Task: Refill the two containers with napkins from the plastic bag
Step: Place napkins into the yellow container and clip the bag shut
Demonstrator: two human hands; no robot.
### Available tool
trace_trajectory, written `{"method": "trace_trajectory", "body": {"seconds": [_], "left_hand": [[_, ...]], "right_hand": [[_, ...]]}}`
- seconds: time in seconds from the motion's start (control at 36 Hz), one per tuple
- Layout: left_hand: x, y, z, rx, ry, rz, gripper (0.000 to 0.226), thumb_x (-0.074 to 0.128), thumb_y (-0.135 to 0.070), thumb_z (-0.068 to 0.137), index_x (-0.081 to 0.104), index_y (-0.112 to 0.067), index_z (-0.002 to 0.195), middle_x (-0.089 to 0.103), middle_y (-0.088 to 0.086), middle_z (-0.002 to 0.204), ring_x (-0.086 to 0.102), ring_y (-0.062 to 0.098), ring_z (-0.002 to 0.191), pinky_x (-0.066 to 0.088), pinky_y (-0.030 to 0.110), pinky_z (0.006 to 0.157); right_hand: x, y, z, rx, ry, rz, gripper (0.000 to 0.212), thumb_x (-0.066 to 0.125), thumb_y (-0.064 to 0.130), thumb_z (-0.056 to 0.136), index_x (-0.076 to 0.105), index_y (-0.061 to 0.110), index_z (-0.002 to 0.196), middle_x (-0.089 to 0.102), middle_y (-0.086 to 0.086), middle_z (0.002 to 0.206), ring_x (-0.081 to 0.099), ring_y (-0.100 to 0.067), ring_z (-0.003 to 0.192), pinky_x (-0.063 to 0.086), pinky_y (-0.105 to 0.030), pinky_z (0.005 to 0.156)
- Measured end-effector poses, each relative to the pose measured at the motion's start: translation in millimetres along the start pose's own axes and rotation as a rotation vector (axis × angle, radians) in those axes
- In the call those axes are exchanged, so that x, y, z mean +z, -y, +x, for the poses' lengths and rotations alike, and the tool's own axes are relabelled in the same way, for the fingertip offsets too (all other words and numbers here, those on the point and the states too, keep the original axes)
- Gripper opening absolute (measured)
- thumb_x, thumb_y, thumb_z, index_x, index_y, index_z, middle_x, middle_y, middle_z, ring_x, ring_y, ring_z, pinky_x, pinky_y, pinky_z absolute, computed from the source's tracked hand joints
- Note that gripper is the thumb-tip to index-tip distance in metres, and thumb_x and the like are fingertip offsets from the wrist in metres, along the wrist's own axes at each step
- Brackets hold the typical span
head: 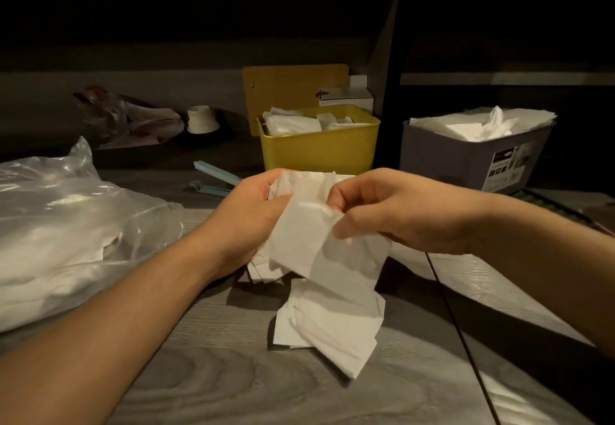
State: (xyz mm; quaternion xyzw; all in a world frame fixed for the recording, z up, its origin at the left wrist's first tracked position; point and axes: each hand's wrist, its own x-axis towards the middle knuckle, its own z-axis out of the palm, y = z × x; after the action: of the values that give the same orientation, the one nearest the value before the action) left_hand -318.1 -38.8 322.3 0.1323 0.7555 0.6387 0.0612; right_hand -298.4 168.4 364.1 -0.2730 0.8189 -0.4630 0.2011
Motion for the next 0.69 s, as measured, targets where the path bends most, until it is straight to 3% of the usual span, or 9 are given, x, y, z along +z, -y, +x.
{"method": "trace_trajectory", "body": {"seconds": [0.08,0.22,0.31,0.36,0.44,0.5,0.56,0.64,0.69], "left_hand": [[-0.9,1.9,1.6,-0.014,-0.001,-0.010,0.028,0.059,-0.009,0.100,0.065,-0.017,0.127,0.075,0.006,0.114,0.072,0.025,0.106,0.059,0.045,0.090],[-1.3,3.5,3.1,-0.027,-0.005,-0.021,0.030,0.053,-0.003,0.102,0.064,-0.017,0.126,0.075,0.004,0.114,0.072,0.021,0.107,0.055,0.047,0.098],[0.0,4.2,2.5,-0.012,-0.002,-0.037,0.030,0.051,-0.001,0.102,0.065,-0.015,0.124,0.076,0.007,0.112,0.072,0.024,0.106,0.055,0.047,0.096],[1.0,4.4,1.8,-0.007,-0.007,-0.045,0.029,0.050,-0.001,0.102,0.065,-0.015,0.121,0.076,0.008,0.111,0.073,0.025,0.105,0.057,0.045,0.094],[1.3,4.1,2.0,-0.001,-0.007,-0.045,0.029,0.049,0.000,0.102,0.065,-0.014,0.121,0.076,0.009,0.111,0.072,0.027,0.106,0.057,0.044,0.094],[1.1,3.3,1.6,0.003,0.007,-0.039,0.029,0.050,-0.001,0.102,0.065,-0.013,0.125,0.075,0.009,0.113,0.072,0.026,0.107,0.058,0.043,0.093],[1.6,2.8,0.7,0.013,0.020,-0.044,0.029,0.051,0.000,0.102,0.064,-0.011,0.126,0.075,0.008,0.113,0.073,0.023,0.106,0.059,0.037,0.089],[1.6,2.6,-0.4,0.013,0.000,-0.051,0.027,0.049,0.000,0.102,0.066,-0.012,0.120,0.077,0.008,0.108,0.074,0.023,0.100,0.060,0.035,0.082],[2.1,2.3,-0.8,0.010,0.002,-0.048,0.027,0.049,-0.001,0.102,0.066,-0.013,0.120,0.076,0.009,0.107,0.074,0.026,0.101,0.059,0.038,0.083]], "right_hand": [[-8.5,-7.2,1.4,-0.033,0.011,0.204,0.012,0.065,0.000,0.090,0.065,0.011,0.088,0.069,0.000,0.085,0.066,-0.013,0.082,0.051,-0.019,0.067],[-24.9,-4.9,-4.9,-0.057,0.035,0.435,0.016,0.060,0.009,0.079,0.067,0.013,0.093,0.069,-0.006,0.091,0.068,-0.017,0.079,0.052,-0.024,0.060],[-24.4,-0.7,-7.5,0.007,0.104,0.151,0.018,0.062,0.005,0.087,0.068,0.016,0.100,0.068,-0.007,0.090,0.065,-0.017,0.077,0.051,-0.024,0.061],[-17.1,1.5,-8.3,0.019,0.124,-0.323,0.027,0.061,0.008,0.094,0.067,0.027,0.112,0.068,0.008,0.090,0.065,-0.006,0.081,0.053,-0.022,0.066],[-3.6,7.7,-8.6,-0.112,0.037,-0.936,0.030,0.064,0.023,0.094,0.061,0.040,0.118,0.058,0.024,0.110,0.056,0.003,0.101,0.050,-0.018,0.083],[10.4,24.0,-13.9,-0.182,-0.064,-1.001,0.013,0.063,0.038,0.094,0.058,0.041,0.105,0.054,0.023,0.107,0.053,0.003,0.094,0.046,-0.016,0.075],[24.5,39.3,-20.3,-0.152,-0.044,-0.911,0.017,0.059,0.057,0.090,0.051,0.043,0.096,0.054,0.022,0.095,0.053,0.003,0.084,0.046,-0.016,0.068],[44.7,42.9,-26.8,-0.005,0.171,-0.937,0.050,0.057,0.074,0.082,0.040,0.047,0.120,0.049,0.021,0.111,0.053,-0.004,0.091,0.050,-0.024,0.073],[54.9,35.6,-27.7,-0.008,0.220,-0.991,0.064,0.061,0.068,0.084,0.029,0.046,0.134,0.042,0.014,0.123,0.049,-0.011,0.102,0.052,-0.033,0.081]]}}
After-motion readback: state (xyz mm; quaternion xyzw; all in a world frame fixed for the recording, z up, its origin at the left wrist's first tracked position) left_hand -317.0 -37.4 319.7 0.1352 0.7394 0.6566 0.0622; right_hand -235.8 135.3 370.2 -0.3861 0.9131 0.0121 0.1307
